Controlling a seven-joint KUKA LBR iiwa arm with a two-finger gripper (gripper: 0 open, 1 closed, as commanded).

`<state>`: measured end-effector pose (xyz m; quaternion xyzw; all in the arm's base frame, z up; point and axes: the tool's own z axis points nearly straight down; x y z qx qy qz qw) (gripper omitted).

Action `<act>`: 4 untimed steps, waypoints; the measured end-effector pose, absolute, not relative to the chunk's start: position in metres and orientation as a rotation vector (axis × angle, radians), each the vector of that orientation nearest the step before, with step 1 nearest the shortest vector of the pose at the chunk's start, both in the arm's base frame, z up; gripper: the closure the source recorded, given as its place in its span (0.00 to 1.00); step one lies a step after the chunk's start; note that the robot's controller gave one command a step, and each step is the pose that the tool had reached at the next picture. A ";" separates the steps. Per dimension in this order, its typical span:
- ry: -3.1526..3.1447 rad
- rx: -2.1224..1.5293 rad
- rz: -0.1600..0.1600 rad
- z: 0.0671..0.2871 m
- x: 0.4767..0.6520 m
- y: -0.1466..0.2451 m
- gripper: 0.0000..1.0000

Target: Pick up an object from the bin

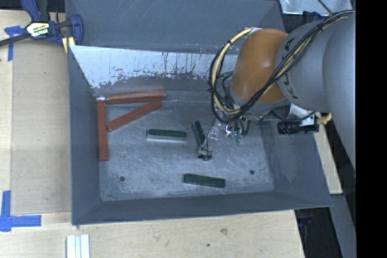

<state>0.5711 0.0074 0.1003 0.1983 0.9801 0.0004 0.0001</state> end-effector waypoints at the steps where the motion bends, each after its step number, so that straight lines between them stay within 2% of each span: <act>1: 3.043 0.763 0.000 0.100 0.572 0.032 0.00; 2: 3.033 0.820 -0.003 0.068 0.568 0.032 0.00; 3: 3.034 0.814 -0.002 0.069 0.568 0.032 0.00; 4: 3.032 0.811 0.000 0.070 0.569 0.032 1.00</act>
Offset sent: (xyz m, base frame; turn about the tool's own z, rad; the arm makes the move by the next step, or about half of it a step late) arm 0.0006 0.0255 -0.0003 0.0947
